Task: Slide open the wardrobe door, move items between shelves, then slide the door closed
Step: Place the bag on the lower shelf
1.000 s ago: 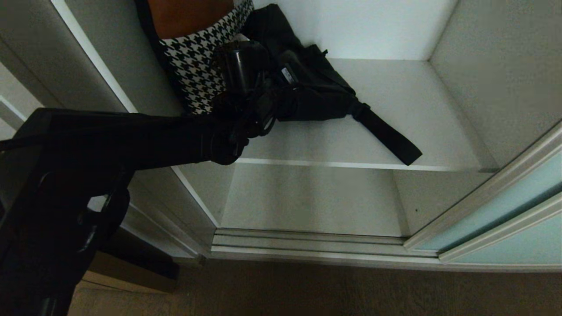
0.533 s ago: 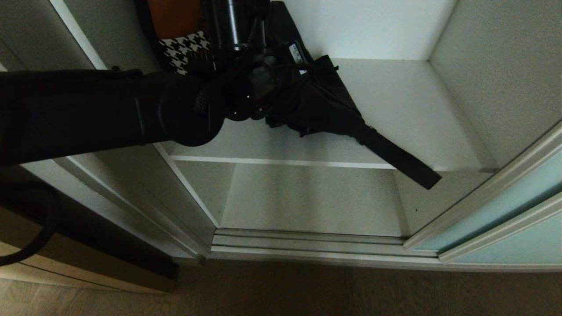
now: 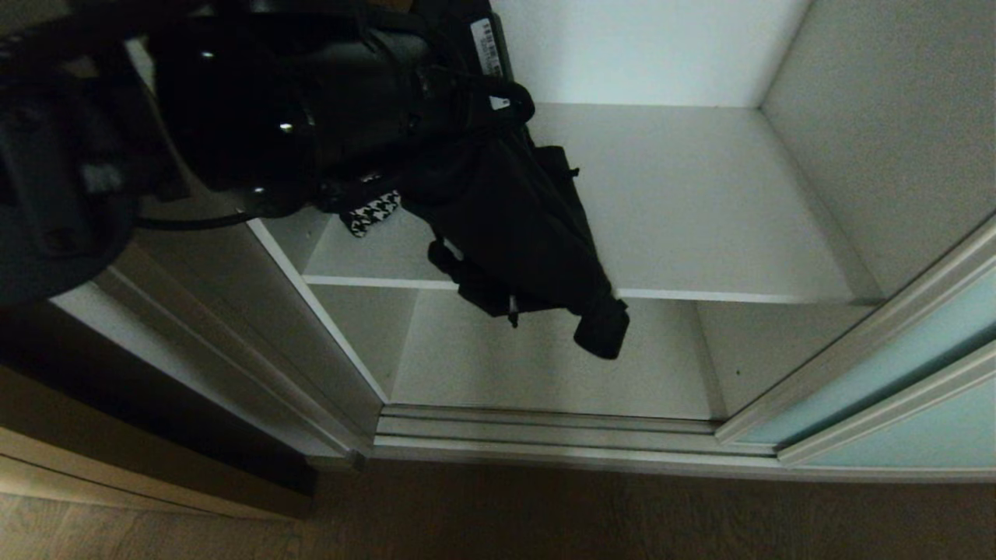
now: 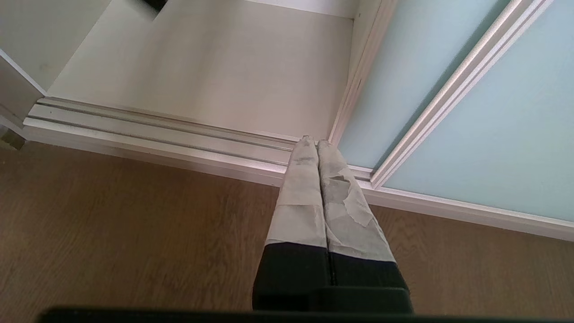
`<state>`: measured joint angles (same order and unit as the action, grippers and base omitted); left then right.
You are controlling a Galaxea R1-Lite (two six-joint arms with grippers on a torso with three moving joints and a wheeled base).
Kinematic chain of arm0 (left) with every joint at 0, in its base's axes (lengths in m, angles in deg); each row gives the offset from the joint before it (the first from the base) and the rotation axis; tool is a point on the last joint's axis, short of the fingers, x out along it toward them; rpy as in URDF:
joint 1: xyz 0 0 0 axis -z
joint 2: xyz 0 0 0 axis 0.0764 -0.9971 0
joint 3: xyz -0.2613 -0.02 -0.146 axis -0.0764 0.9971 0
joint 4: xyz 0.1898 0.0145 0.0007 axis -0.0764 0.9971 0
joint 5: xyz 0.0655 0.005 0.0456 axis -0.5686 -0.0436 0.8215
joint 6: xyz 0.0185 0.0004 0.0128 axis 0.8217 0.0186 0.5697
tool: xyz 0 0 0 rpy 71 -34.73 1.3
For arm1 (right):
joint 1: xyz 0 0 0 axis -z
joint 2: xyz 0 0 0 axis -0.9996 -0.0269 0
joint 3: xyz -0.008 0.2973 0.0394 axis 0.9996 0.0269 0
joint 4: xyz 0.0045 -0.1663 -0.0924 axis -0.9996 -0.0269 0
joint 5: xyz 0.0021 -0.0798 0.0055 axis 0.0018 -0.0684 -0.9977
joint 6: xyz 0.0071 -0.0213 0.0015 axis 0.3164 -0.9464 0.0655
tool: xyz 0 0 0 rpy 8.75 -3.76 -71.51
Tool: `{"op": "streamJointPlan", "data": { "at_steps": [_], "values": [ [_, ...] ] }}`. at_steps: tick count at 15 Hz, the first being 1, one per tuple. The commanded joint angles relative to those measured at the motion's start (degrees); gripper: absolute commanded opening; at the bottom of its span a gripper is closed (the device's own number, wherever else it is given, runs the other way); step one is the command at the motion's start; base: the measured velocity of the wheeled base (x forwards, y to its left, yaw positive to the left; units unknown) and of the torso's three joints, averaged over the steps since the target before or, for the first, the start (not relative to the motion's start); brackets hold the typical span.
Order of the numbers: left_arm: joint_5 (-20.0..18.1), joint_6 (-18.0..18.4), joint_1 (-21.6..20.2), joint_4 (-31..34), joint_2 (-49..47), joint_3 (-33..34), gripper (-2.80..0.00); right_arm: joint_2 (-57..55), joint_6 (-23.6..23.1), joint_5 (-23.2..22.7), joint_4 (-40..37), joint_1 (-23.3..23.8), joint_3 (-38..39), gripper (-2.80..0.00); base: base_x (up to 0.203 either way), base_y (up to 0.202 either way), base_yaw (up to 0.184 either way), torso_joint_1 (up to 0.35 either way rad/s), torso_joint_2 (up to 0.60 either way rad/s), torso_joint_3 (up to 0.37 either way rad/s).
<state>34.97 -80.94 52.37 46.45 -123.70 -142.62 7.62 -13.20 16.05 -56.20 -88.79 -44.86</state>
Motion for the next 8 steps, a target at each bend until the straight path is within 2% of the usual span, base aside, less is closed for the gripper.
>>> {"op": "streamJointPlan", "data": {
  "at_steps": [1, 6, 8],
  "values": [
    [0.33, 1.64, 0.62, -0.09, 5.96, 4.59, -2.80, 0.10, -0.04, -0.03, 0.04, -0.02, 0.00, -2.80, 0.000, 0.000, 0.000, 0.000, 0.00, 0.000],
    [0.31, 7.86, -0.19, -0.15, 17.94, 18.48, -2.80, 0.10, -0.04, -0.03, 0.04, -0.02, 0.00, -2.80, 0.000, 0.000, 0.000, 0.000, 0.00, 0.000],
    [0.05, 9.28, -1.42, -0.09, 23.91, 25.12, -2.80, 0.10, -0.04, -0.03, 0.04, -0.02, 0.00, -2.80, 0.000, 0.000, 0.000, 0.000, 0.00, 0.000]
  ]
}}
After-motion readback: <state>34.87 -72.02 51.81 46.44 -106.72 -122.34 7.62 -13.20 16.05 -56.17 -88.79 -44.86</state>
